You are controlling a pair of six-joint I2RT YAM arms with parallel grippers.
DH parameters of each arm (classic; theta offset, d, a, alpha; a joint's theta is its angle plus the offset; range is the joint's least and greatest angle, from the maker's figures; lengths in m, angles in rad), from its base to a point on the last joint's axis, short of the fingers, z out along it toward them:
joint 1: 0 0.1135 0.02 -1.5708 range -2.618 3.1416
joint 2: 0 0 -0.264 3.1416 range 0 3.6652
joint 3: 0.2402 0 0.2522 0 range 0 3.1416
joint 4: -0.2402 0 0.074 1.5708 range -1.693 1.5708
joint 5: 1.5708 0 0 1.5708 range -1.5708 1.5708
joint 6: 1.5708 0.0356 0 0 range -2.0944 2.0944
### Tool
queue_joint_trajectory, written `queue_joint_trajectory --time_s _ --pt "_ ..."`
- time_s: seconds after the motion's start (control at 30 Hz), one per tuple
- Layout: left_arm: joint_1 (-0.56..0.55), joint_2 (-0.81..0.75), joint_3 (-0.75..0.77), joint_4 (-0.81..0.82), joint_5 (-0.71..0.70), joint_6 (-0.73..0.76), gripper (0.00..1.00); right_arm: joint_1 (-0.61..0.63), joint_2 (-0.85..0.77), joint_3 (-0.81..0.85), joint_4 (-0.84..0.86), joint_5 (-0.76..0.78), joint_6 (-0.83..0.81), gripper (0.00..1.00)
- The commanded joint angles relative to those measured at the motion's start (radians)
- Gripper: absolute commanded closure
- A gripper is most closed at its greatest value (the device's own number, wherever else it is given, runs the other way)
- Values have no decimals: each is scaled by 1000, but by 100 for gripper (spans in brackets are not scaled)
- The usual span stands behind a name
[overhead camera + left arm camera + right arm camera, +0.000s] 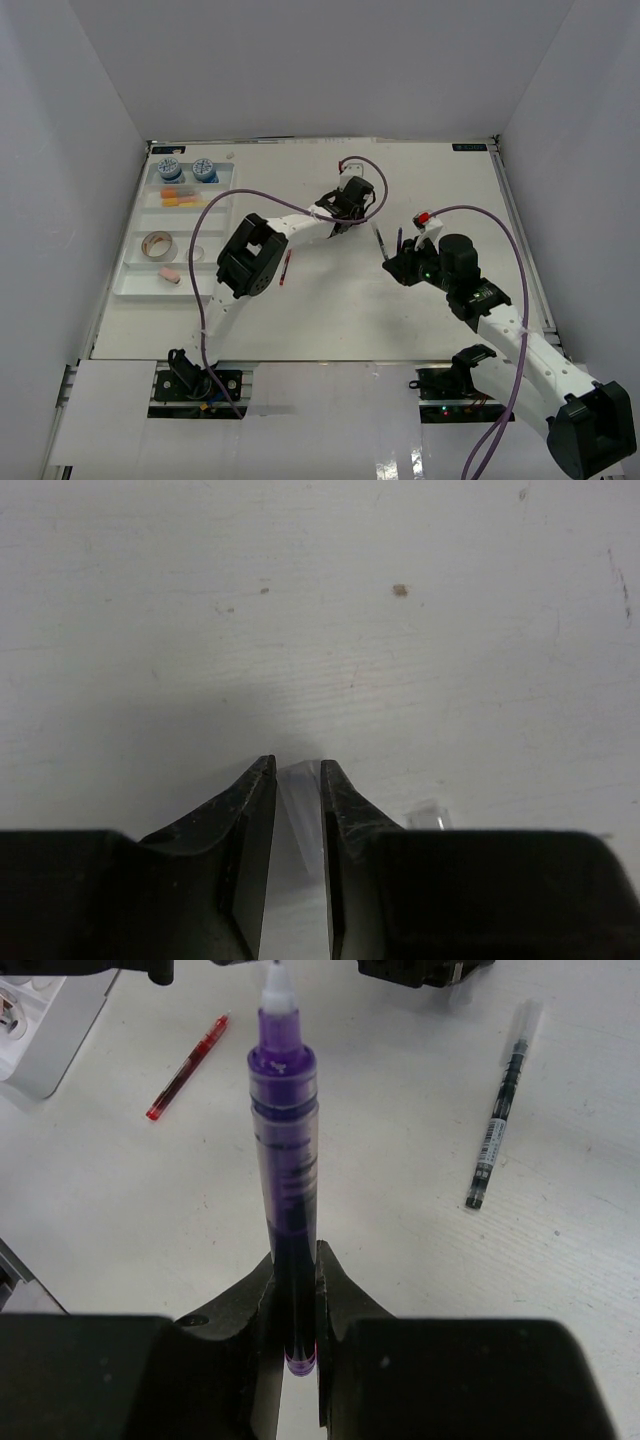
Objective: Sort the stationery into containers
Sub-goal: Move the pen cap to the center of the board.
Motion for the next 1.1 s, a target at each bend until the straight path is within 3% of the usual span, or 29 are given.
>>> queue_joint_trajectory --time_s 0.0,0.23,0.43,0.73,1.07 --pt "-36 -74 -102 -72 46 41 68 -4 -18 -9 16 -17 7 92" --pt "-41 -250 -329 -71 116 84 75 -4 -30 -18 16 -6 6 92" --pt "-41 -419 -507 -101 171 70 68 -4 -21 -34 22 -15 7 92" --pt "-41 -470 -539 -184 200 13 55 -4 -15 -44 41 -23 20 92" --pt "-43 -403 -444 -287 208 -24 56 -2 -27 -55 39 -18 15 92"
